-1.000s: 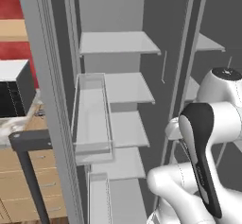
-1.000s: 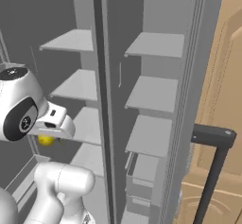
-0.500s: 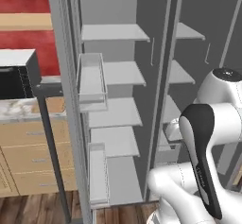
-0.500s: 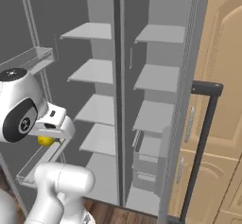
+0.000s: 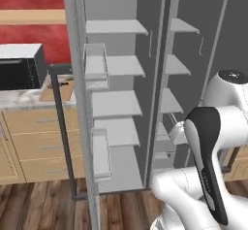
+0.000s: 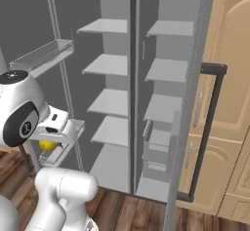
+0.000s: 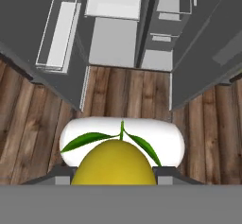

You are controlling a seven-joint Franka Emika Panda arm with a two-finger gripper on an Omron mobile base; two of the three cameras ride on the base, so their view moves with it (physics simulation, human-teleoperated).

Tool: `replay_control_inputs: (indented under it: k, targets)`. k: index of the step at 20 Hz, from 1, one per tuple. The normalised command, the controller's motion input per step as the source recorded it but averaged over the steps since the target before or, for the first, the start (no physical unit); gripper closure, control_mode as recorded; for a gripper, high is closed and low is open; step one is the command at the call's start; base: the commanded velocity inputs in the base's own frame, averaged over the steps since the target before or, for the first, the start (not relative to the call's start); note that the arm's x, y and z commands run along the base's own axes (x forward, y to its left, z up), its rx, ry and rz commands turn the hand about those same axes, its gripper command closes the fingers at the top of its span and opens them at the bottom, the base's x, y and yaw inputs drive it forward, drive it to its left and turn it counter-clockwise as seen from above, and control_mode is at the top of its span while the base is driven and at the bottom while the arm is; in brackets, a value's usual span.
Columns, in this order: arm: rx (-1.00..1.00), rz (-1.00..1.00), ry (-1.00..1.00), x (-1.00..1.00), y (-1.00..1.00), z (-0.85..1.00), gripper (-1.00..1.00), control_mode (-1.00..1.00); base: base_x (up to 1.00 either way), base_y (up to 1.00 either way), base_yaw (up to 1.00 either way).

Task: Retrieve a lemon from the fridge and place it on the cutting board with the fish.

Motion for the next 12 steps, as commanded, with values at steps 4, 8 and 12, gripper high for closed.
replay_control_inputs:
  k: [4,8,12]
  targets:
    - [0.00,0.00,0.00,0.00,0.00,0.00,1.00,1.00,-0.48,0.63,0.00]
    - [0.00,0.00,0.00,0.00,0.00,0.00,1.00,1.00,-0.41,0.79,0.00]
    - [0.00,0.00,0.00,0.00,0.00,0.00,1.00,1.00,-0.27,0.83,0.00]
